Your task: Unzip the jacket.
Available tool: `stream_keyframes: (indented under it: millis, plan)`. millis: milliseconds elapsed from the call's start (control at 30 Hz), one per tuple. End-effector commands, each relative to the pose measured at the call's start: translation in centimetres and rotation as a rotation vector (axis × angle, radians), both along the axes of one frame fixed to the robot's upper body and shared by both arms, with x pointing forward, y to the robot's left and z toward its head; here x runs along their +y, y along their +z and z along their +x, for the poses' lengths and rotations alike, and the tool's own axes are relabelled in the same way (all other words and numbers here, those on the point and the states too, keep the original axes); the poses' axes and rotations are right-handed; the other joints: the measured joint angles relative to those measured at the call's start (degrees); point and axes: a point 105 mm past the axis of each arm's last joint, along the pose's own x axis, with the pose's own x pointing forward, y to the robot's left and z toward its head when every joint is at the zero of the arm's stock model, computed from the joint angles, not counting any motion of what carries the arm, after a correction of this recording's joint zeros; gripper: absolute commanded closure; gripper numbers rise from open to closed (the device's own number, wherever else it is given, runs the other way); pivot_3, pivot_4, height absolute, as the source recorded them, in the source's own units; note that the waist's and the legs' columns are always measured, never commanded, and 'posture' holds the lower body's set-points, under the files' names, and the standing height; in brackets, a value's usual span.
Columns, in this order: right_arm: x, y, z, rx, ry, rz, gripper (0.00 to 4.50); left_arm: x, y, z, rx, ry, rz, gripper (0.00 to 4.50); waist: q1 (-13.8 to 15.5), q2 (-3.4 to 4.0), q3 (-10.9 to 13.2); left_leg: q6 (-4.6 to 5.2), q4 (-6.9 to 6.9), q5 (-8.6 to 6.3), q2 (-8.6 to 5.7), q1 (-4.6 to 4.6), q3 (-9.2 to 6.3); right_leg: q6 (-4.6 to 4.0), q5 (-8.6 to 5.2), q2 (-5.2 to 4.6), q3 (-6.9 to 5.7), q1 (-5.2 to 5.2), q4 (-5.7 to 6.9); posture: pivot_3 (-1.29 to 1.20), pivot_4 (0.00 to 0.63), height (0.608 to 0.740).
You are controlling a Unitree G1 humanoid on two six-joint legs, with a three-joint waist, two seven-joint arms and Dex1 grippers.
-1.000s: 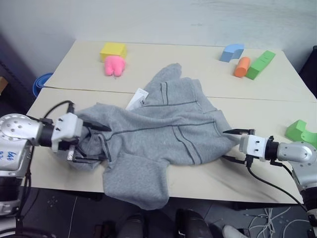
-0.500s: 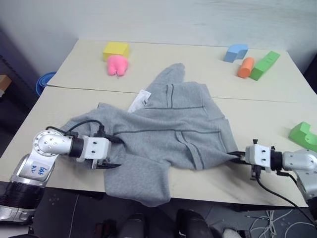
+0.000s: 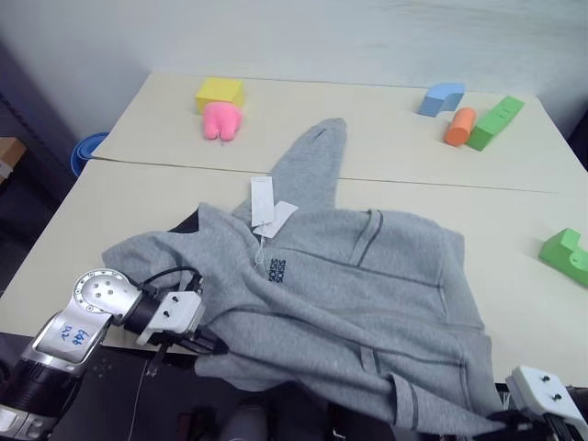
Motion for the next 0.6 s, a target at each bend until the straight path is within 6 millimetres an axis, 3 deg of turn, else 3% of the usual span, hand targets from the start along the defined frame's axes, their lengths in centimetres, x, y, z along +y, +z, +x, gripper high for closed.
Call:
stream_keyframes:
  millis: [33, 133, 200, 233, 267, 333, 467, 600]
  plan:
    - [2.0, 1.1, -1.0, 0.032, -0.004, 0.07, 4.5, 1.0, 1.1, -2.1, 0.176, 0.009, 0.024, 4.47, -0.16, -0.01, 0.0, -0.04, 0.01, -0.03, 0.06, 0.01, 0.0, 0.0, 0.0, -0.05, 0.04, 0.0, 0.0, 0.0, 0.15, 0.74]
    - [2.7, 1.5, 0.7, -0.064, -0.092, 0.1, 4.5, 1.6, 1.7, -1.7, 0.16, 0.067, -0.003, 4.47, -0.1, -0.01, 0.0, -0.14, 0.02, -0.08, 0.27, 0.03, 0.0, -0.03, -0.02, 0.0, 0.05, 0.02, -0.11, 0.0, 0.15, 0.74]
    - [3.2, 3.0, 1.7, -0.033, -0.196, 0.215, 4.5, 2.0, 2.8, -1.0, 0.188, 0.165, -0.028, 4.47, -0.11, -0.01, 0.0, -0.15, 0.04, -0.09, 0.27, 0.03, 0.01, -0.05, -0.02, -0.02, 0.07, 0.01, -0.18, 0.0, 0.15, 0.74]
    - [3.5, 3.7, 1.5, 0.022, -0.213, 0.264, 3.88, 2.2, 3.4, -0.6, 0.222, 0.224, -0.034, 4.5, -0.1, 0.02, 0.02, -0.15, 0.04, -0.09, 0.27, 0.02, 0.02, -0.05, -0.02, -0.02, 0.09, 0.0, -0.18, 0.0, 0.15, 0.74]
    - [3.7, 4.2, 1.4, 0.063, -0.221, 0.292, 3.6, 2.4, 3.9, -0.9, 0.305, 0.267, -0.031, 4.05, -0.1, 0.02, 0.02, -0.15, 0.04, -0.09, 0.26, 0.02, 0.02, -0.06, -0.03, -0.03, 0.1, -0.02, -0.17, 0.0, 0.15, 0.74]
    - [3.9, 4.8, 1.1, 0.128, -0.242, 0.32, 2.97, 2.4, 4.6, -1.8, 0.376, 0.251, -0.028, 3.57, -0.05, 0.03, 0.02, -0.2, 0.03, -0.11, 0.35, 0.0, -0.01, -0.1, -0.05, 0.07, 0.06, -0.04, -0.05, 0.0, 0.15, 0.74]
    - [3.7, 7.9, 2.2, 0.184, -0.35, 0.494, 1.61, 1.2, 7.1, -1.4, 0.32, 0.276, -0.168, 2.31, 0.08, 0.1, 0.05, -0.13, 0.01, -0.17, 0.29, -0.01, -0.01, -0.14, -0.07, 0.05, 0.07, -0.03, -0.05, 0.0, 0.15, 0.74]
    - [2.1, 9.7, 6.0, -0.051, -0.418, 0.499, 0.3, 0.9, 9.2, 0.2, 0.171, 0.326, -0.289, 1.12, -0.02, 0.0, 0.04, -0.13, 0.04, -0.17, 0.33, 0.01, -0.01, -0.13, -0.07, 0.06, 0.07, 0.02, -0.1, 0.0, 0.15, 0.74]
